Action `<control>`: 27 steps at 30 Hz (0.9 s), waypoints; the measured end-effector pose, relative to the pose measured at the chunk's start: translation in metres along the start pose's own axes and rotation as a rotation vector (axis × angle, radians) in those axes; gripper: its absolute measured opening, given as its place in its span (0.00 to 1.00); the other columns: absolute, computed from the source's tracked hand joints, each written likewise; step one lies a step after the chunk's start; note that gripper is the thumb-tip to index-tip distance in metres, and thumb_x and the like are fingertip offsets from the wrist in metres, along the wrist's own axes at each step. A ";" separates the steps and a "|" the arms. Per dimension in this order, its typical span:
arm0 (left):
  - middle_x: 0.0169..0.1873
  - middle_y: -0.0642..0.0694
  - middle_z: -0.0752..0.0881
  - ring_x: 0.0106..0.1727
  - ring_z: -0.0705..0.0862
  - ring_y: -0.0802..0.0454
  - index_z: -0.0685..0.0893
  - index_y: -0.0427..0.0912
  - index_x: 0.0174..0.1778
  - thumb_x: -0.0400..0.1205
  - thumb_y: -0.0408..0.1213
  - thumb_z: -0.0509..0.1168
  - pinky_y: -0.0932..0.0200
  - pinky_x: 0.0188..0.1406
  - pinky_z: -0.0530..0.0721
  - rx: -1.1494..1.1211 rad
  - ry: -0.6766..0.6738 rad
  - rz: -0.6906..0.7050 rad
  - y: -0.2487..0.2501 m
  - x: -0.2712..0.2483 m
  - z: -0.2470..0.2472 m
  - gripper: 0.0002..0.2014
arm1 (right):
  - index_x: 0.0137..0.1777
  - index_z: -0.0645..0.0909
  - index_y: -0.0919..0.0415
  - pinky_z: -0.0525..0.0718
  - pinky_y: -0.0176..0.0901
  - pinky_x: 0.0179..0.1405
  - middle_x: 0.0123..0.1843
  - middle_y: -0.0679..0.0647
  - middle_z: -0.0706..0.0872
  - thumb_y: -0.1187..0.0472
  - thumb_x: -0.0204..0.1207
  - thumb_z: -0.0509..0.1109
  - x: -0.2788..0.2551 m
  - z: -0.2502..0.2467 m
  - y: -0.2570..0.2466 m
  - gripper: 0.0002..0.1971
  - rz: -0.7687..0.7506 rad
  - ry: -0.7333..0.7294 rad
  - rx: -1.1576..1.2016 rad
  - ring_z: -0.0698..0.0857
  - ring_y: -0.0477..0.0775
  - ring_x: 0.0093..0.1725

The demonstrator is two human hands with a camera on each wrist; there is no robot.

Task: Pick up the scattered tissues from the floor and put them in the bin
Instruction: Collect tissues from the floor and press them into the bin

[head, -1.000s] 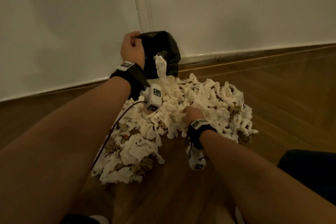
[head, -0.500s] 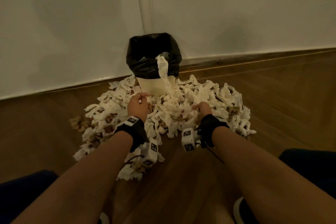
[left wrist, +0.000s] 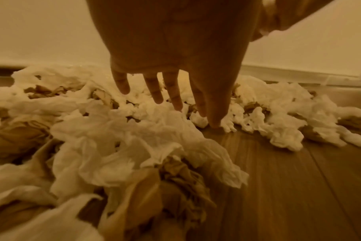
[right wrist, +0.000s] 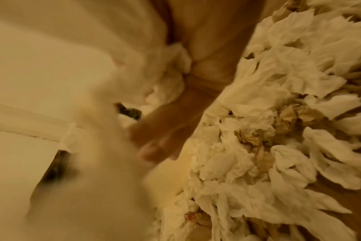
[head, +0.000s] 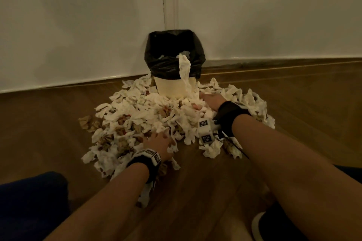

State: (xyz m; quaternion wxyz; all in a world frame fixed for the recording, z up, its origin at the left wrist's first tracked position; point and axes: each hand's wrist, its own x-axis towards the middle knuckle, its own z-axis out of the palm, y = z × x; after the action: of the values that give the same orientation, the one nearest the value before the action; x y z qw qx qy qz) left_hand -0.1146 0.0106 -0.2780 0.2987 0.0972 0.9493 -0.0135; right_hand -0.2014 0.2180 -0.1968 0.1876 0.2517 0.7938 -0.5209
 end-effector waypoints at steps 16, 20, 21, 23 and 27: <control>0.81 0.42 0.50 0.80 0.53 0.34 0.62 0.53 0.78 0.75 0.53 0.71 0.30 0.68 0.72 0.124 -0.107 0.045 0.030 0.001 0.016 0.37 | 0.50 0.75 0.58 0.67 0.39 0.30 0.43 0.54 0.72 0.64 0.80 0.57 -0.033 0.011 -0.024 0.06 0.122 -0.342 0.519 0.68 0.50 0.31; 0.76 0.40 0.62 0.73 0.67 0.39 0.72 0.44 0.73 0.82 0.38 0.62 0.47 0.68 0.74 0.001 -0.033 0.045 0.025 0.010 0.022 0.22 | 0.70 0.73 0.56 0.76 0.47 0.40 0.71 0.63 0.68 0.69 0.80 0.54 -0.032 0.008 -0.025 0.20 0.123 -0.407 0.438 0.76 0.59 0.47; 0.74 0.39 0.66 0.70 0.72 0.40 0.73 0.40 0.71 0.83 0.36 0.59 0.51 0.65 0.76 -0.024 -0.029 0.040 0.024 0.011 0.020 0.19 | 0.72 0.71 0.57 0.79 0.50 0.44 0.74 0.63 0.65 0.71 0.80 0.53 -0.032 0.007 -0.026 0.22 0.137 -0.423 0.466 0.76 0.62 0.53; 0.67 0.39 0.76 0.62 0.79 0.43 0.77 0.38 0.66 0.84 0.33 0.58 0.55 0.59 0.81 -0.114 -0.009 0.006 0.021 0.013 0.014 0.15 | 0.73 0.68 0.58 0.80 0.48 0.45 0.75 0.61 0.63 0.74 0.80 0.50 -0.029 0.004 -0.025 0.24 0.150 -0.436 0.500 0.73 0.62 0.58; 0.59 0.39 0.83 0.58 0.82 0.42 0.85 0.38 0.57 0.83 0.31 0.57 0.53 0.56 0.82 -0.371 0.138 -0.110 0.008 0.017 -0.012 0.13 | 0.81 0.58 0.61 0.76 0.42 0.59 0.81 0.62 0.59 0.78 0.82 0.48 -0.021 0.004 -0.021 0.28 0.142 -0.425 0.490 0.74 0.59 0.62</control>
State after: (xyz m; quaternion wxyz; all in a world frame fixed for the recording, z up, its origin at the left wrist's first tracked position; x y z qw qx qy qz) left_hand -0.1337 0.0228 -0.2773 0.2447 -0.0106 0.9576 0.1520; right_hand -0.1967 0.2027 -0.1712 0.3187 0.2298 0.5685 -0.7228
